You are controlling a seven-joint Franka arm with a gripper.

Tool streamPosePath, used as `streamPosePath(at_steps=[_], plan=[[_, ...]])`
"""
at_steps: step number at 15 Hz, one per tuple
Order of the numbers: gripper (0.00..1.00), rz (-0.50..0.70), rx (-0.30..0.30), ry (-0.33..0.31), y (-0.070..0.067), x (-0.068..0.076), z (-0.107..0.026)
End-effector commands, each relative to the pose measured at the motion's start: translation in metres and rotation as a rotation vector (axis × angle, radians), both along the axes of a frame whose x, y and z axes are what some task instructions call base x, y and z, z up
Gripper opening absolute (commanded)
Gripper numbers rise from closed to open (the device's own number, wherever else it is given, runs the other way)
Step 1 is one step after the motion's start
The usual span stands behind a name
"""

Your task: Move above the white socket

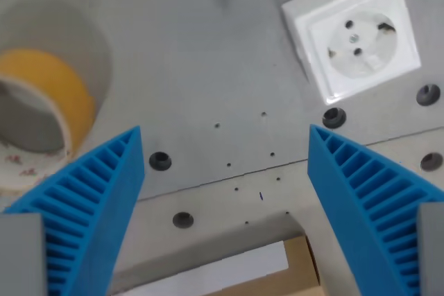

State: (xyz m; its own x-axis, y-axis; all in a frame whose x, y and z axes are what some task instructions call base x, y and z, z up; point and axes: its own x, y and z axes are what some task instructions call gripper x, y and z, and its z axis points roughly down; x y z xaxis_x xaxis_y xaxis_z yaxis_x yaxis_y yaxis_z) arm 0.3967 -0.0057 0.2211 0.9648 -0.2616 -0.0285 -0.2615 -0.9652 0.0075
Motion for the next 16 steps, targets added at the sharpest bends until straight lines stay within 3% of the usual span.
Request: streamPosePath(at_steps=[1, 11, 16], plan=[[1.00, -0.393, -0.029, -0.099, -0.012, -0.004, -0.009], [1.00, -0.727, -0.040, -0.109, -0.050, -0.003, -0.034], [1.00, -0.816, -0.047, -0.112, -0.065, -0.003, -0.042]])
